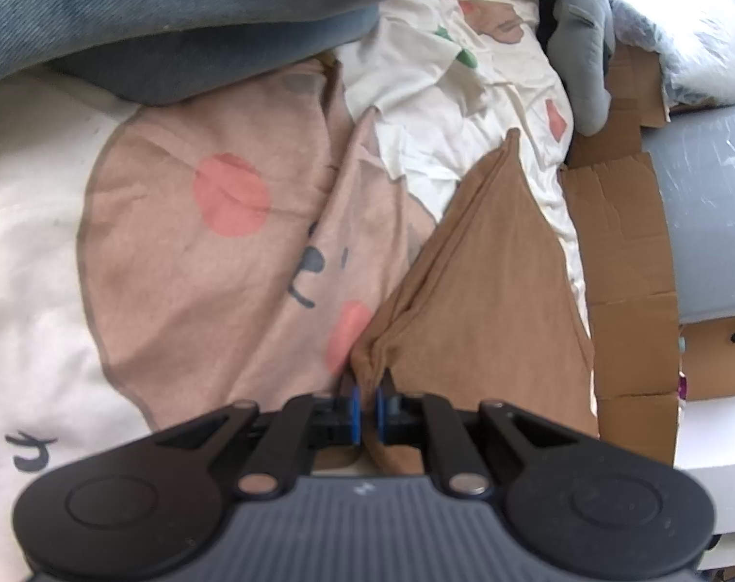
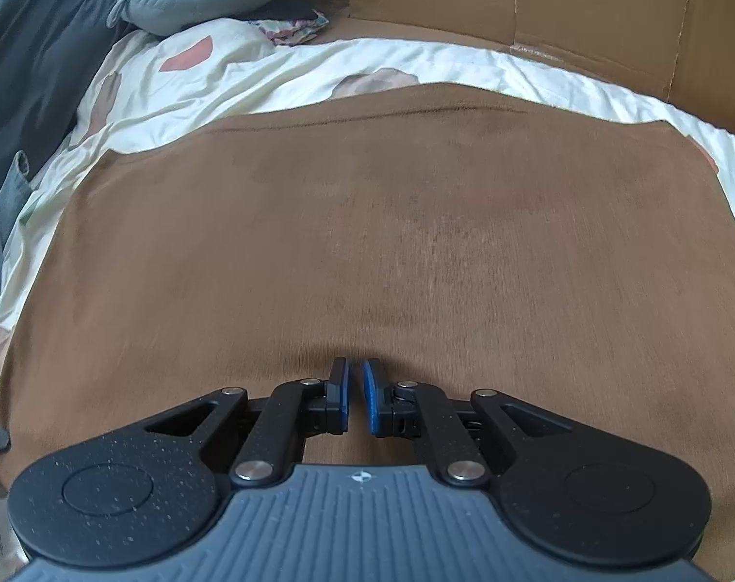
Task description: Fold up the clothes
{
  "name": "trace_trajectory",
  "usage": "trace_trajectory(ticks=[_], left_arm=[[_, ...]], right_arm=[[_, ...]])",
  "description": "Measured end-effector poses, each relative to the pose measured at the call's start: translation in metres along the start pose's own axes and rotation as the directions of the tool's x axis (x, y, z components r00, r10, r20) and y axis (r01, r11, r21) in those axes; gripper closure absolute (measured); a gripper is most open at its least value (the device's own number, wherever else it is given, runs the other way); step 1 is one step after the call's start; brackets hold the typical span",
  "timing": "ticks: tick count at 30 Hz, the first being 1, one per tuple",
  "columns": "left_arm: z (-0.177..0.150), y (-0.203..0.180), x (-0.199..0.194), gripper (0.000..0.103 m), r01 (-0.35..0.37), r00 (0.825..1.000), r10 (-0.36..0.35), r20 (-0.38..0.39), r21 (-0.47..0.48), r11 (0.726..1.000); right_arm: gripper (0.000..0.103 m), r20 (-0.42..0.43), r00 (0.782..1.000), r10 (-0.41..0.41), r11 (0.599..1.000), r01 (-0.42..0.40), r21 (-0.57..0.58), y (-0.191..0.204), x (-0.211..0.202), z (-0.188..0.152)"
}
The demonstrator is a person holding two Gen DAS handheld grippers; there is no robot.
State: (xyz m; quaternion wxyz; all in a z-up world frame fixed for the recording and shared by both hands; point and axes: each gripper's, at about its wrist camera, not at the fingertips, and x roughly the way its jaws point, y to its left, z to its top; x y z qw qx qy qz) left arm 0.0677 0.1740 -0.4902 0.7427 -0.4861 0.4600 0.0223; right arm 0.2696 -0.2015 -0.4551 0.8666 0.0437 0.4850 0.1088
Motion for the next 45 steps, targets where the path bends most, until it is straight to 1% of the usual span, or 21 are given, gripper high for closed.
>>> trace_trajectory(ticks=[1, 5, 6, 16, 21, 32, 38, 45], left_arm=[[0.0, 0.0, 0.0, 0.096, 0.002, 1.0, -0.002, 0.0, -0.003, 1.0], [0.001, 0.008, 0.0, 0.096, 0.026, 1.0, -0.026, -0.001, -0.074, 0.997], [0.002, 0.009, 0.0, 0.096, 0.029, 1.0, -0.029, -0.002, -0.077, 0.997], [0.002, 0.009, 0.0, 0.096, 0.031, 0.999, -0.031, -0.005, -0.062, 0.998], [0.0, 0.011, -0.001, 0.096, 0.041, 0.999, -0.04, 0.005, -0.07, 0.997], [0.001, 0.012, -0.001, 0.096, 0.049, 0.999, -0.049, 0.001, -0.054, 0.997], [0.001, 0.013, -0.002, 0.096, 0.051, 0.999, -0.051, 0.001, -0.054, 0.997], [0.0, 0.01, -0.005, 0.096, 0.051, 0.999, -0.051, 0.001, -0.039, 0.998]], right_arm=[[0.091, 0.004, 1.0, -0.004, 1.0, 0.004, 0.005, 0.0, 0.002, 0.003], [0.091, 0.019, 1.0, -0.015, 0.999, 0.014, 0.03, -0.001, 0.009, 0.012], [0.091, 0.023, 1.0, -0.017, 0.999, 0.017, 0.033, -0.001, 0.011, 0.015], [0.091, 0.047, 0.999, -0.015, 0.999, 0.013, 0.053, -0.006, 0.026, 0.037], [0.091, 0.061, 0.998, -0.022, 0.999, 0.019, 0.044, -0.005, 0.037, 0.052], [0.091, 0.1, 0.995, -0.029, 0.999, 0.027, 0.017, 0.001, 0.059, 0.086], [0.09, 0.106, 0.994, -0.02, 1.0, 0.019, 0.007, 0.007, 0.077, 0.106], [0.092, 0.113, 0.993, -0.037, 0.999, 0.038, -0.007, 0.01, 0.09, 0.13]])
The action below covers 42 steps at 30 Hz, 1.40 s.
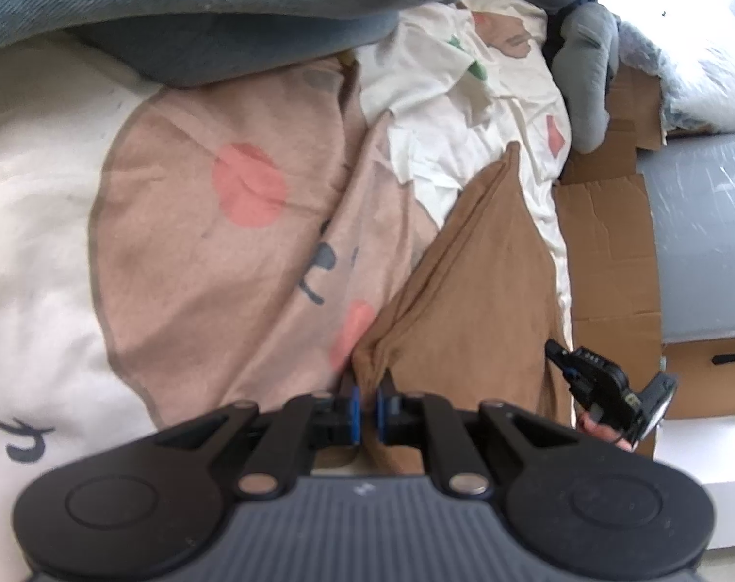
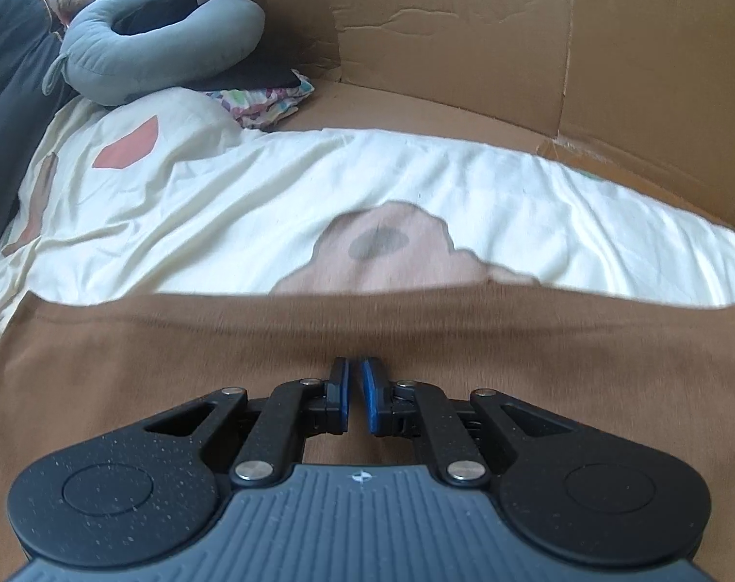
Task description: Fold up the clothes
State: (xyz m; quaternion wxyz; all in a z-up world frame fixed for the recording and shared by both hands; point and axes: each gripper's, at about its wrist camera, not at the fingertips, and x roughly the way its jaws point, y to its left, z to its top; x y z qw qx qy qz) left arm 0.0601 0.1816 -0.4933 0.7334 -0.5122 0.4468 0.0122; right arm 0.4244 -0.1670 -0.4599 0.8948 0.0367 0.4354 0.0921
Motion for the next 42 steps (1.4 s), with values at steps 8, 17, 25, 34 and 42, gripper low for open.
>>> trace_trajectory(ticks=[8, 17, 25, 34, 42], left_arm=[[0.002, -0.012, -0.009, 0.096, 0.008, 1.0, -0.008, 0.001, 0.034, 0.999], [-0.001, -0.04, -0.021, 0.096, 0.021, 1.0, -0.022, 0.002, 0.081, 0.996], [0.006, -0.066, -0.017, 0.096, 0.067, 0.998, -0.067, -0.008, 0.084, 0.994], [0.005, -0.105, -0.005, 0.096, 0.102, 0.994, -0.094, -0.062, 0.13, 0.986], [0.003, -0.117, 0.001, 0.096, 0.115, 0.991, -0.105, -0.085, 0.122, 0.986]], right_arm=[[0.089, 0.007, 0.999, 0.038, 0.999, -0.038, 0.033, -0.009, -0.013, 0.022], [0.073, -0.013, 0.991, 0.13, 0.99, -0.131, -0.055, -0.011, -0.061, 0.029], [0.061, -0.031, 0.979, 0.202, 0.966, -0.204, -0.158, 0.0, -0.118, 0.015], [0.051, -0.067, 0.944, 0.324, 0.931, -0.331, -0.156, 0.028, -0.153, -0.031], [0.051, -0.143, 0.887, 0.44, 0.862, -0.461, -0.212, 0.07, -0.178, -0.069]])
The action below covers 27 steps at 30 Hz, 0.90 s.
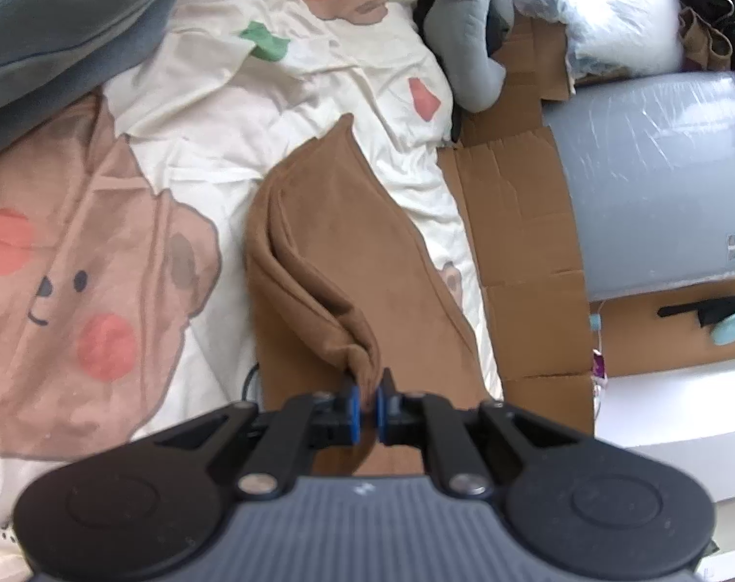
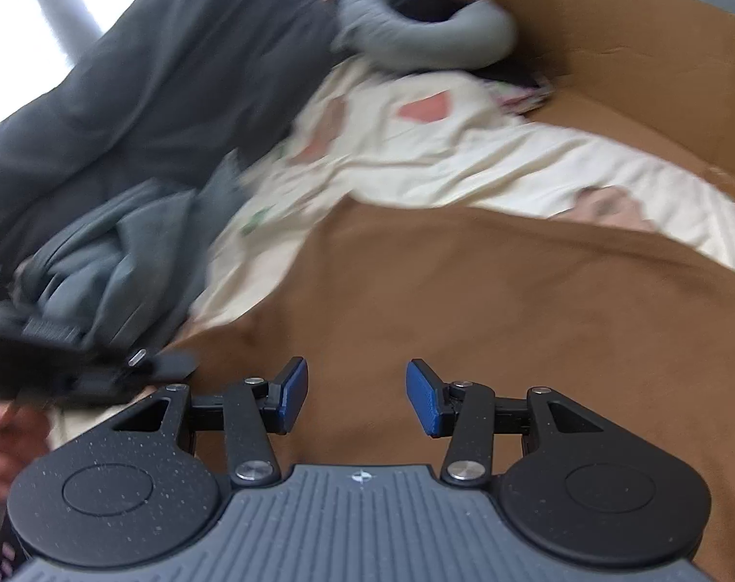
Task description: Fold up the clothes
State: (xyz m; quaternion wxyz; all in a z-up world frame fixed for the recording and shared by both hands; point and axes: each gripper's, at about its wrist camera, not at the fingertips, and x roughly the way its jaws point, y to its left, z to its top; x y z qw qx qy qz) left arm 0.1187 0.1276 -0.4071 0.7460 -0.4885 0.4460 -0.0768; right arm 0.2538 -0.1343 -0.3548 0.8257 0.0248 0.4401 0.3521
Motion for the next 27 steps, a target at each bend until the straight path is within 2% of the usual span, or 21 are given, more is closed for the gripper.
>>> trace_trajectory(ticks=[4, 8, 12, 17, 23, 25, 27], left_arm=[[0.001, -0.007, 0.005, 0.096, 0.021, 1.0, -0.021, -0.01, -0.003, 1.0], [0.0, -0.014, 0.009, 0.096, 0.032, 0.999, -0.032, -0.024, -0.001, 0.999], [0.001, -0.017, 0.013, 0.096, 0.032, 0.999, -0.032, -0.02, -0.004, 0.999], [-0.001, -0.023, 0.014, 0.096, 0.045, 0.999, -0.045, -0.027, 0.006, 0.999], [0.0, -0.023, 0.012, 0.096, 0.083, 0.996, -0.083, -0.031, -0.02, 0.996], [-0.001, -0.023, 0.011, 0.095, 0.099, 0.994, -0.1, -0.037, -0.025, 0.995], [-0.002, -0.023, 0.012, 0.095, 0.114, 0.992, -0.115, -0.049, -0.028, 0.993]], right_arm=[[0.051, -0.04, 0.997, 0.068, 0.994, -0.071, -0.08, 0.033, 0.008, -0.011], [0.051, -0.068, 0.996, 0.061, 0.983, -0.071, -0.17, 0.063, 0.016, -0.016], [0.051, -0.063, 0.997, 0.054, 0.978, -0.066, -0.2, 0.08, 0.021, -0.015], [0.054, -0.036, 0.998, -0.059, 0.968, 0.048, -0.246, 0.096, 0.032, -0.012], [0.06, -0.017, 0.993, -0.113, 0.959, 0.104, -0.264, 0.102, 0.041, -0.009], [0.063, -0.012, 0.991, -0.133, 0.956, 0.126, -0.263, 0.102, 0.045, -0.008], [0.089, -0.013, 0.987, -0.161, 0.952, 0.152, -0.266, 0.103, 0.049, -0.007]])
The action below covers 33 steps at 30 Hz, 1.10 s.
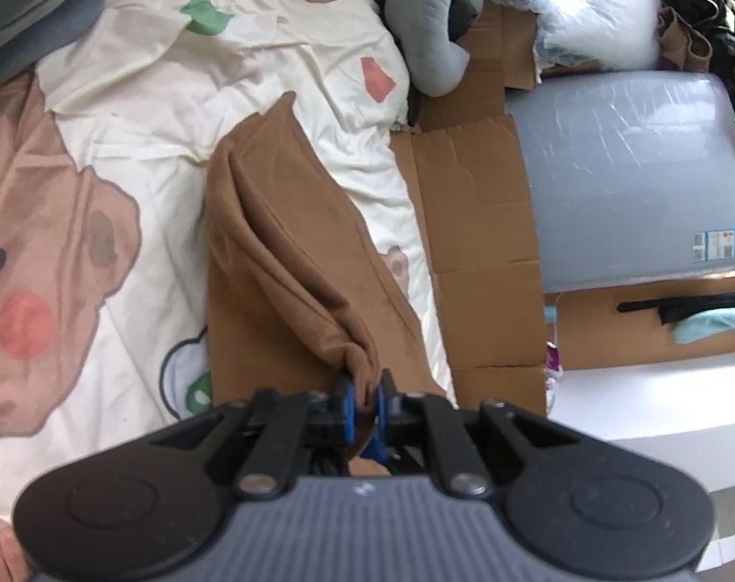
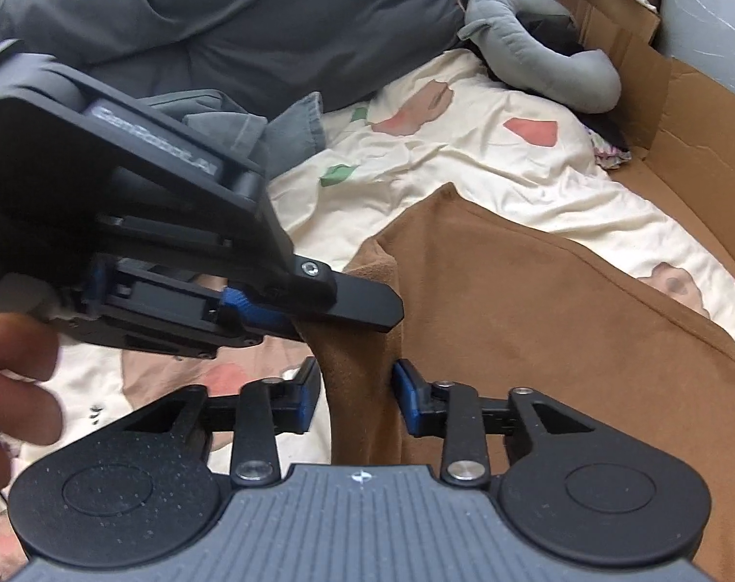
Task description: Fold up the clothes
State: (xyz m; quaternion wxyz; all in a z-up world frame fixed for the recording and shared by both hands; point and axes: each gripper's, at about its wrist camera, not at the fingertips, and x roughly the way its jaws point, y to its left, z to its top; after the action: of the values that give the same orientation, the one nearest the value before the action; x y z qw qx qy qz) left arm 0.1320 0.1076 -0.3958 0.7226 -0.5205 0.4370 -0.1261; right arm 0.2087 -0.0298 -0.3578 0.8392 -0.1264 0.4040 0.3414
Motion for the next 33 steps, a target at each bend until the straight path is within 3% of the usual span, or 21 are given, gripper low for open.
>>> trace_trajectory(ticks=[5, 7, 8, 10, 12, 15, 24, 33], left_arm=[[-0.001, -0.009, -0.004, 0.087, 0.069, 0.997, -0.069, -0.024, 0.018, 0.997], [0.003, -0.013, -0.012, 0.076, 0.108, 0.994, -0.108, -0.004, 0.034, 0.994], [0.007, -0.016, -0.017, 0.071, 0.106, 0.994, -0.107, 0.013, 0.063, 0.992], [0.014, -0.019, -0.02, 0.049, 0.058, 0.997, -0.062, 0.036, 0.108, 0.992], [0.021, -0.016, -0.02, 0.047, 0.009, 0.999, -0.016, 0.052, 0.121, 0.993], [0.03, -0.004, -0.014, 0.031, -0.025, 0.999, 0.021, 0.044, 0.096, 0.995], [0.063, 0.034, 0.015, 0.031, -0.077, 0.996, 0.075, 0.057, 0.033, 0.996], [0.096, 0.048, 0.043, 0.032, -0.11, 0.993, 0.109, 0.048, 0.037, 0.993]], right_arm=[[0.099, 0.004, 0.999, -0.035, 0.999, 0.035, -0.029, -0.001, 0.006, 0.0], [0.099, 0.009, 1.0, -0.029, 0.999, 0.03, -0.018, -0.005, 0.004, -0.001], [0.099, 0.013, 1.0, -0.026, 0.999, 0.027, -0.017, -0.007, 0.003, -0.001], [0.099, 0.017, 1.0, -0.019, 1.0, 0.02, -0.013, -0.008, 0.002, -0.001], [0.099, 0.023, 1.0, -0.014, 1.0, 0.014, -0.012, -0.008, 0.0, -0.001], [0.099, 0.032, 0.999, -0.006, 1.0, 0.007, -0.017, -0.007, -0.003, -0.001], [0.099, 0.048, 0.999, 0.01, 1.0, -0.008, -0.026, -0.005, -0.011, -0.001], [0.099, 0.056, 0.998, 0.012, 1.0, -0.011, -0.019, -0.005, -0.014, 0.001]])
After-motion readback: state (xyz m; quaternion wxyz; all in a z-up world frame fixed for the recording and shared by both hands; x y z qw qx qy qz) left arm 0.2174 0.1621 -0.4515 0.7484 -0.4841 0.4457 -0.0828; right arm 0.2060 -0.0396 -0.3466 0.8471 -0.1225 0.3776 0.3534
